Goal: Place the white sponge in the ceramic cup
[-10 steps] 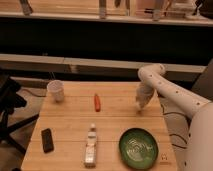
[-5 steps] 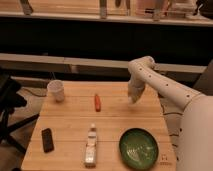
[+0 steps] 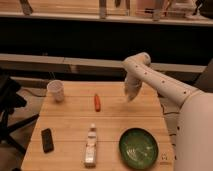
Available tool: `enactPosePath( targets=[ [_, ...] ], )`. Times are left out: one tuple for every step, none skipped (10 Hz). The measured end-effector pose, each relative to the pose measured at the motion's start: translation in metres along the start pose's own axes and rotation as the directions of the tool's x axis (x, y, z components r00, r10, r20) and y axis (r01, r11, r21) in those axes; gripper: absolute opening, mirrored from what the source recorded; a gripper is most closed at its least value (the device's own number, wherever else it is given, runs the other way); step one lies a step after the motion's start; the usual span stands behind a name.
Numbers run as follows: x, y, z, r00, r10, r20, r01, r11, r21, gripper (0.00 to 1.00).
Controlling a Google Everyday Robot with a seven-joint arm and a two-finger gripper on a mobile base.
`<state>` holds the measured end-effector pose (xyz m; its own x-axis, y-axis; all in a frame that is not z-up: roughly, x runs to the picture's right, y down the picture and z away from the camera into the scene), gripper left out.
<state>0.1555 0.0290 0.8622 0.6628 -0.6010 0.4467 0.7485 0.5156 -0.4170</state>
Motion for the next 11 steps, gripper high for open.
enactPosePath(
  targets=[
    [0.002,-0.011,-0.003,1.0,-0.013,-0.004,0.013,1.0,0.0,0.04],
    [0.005,-0.022,-0.008,0.999,-0.03,-0.01,0.03,1.0,0.003,0.04],
    [0.005,-0.023,-0.009,0.999,-0.042,-0.021,0.042,0.999,-0.002,0.04],
    [0.0,-0.026,-0.012,0.998,-0.05,-0.025,0.05,0.999,-0.003,0.04],
    [-0.011,-0.04,-0.014,0.998,-0.061,-0.027,0.061,0.998,0.003,0.04],
    [-0.019,-0.05,-0.016,0.997,-0.069,-0.025,0.069,0.998,0.009,0.04],
    [-0.022,-0.055,-0.016,0.996,-0.078,-0.031,0.079,0.997,0.009,0.04],
    [-0.023,-0.061,-0.017,0.995,-0.089,-0.037,0.089,0.996,0.011,0.04],
    [-0.026,-0.072,-0.018,0.993,-0.112,-0.042,0.113,0.994,0.014,0.04],
    [-0.027,-0.079,-0.019,0.991,-0.126,-0.045,0.127,0.992,0.017,0.04],
    [-0.031,-0.083,-0.018,0.989,-0.139,-0.048,0.14,0.99,0.011,0.04]
  ],
)
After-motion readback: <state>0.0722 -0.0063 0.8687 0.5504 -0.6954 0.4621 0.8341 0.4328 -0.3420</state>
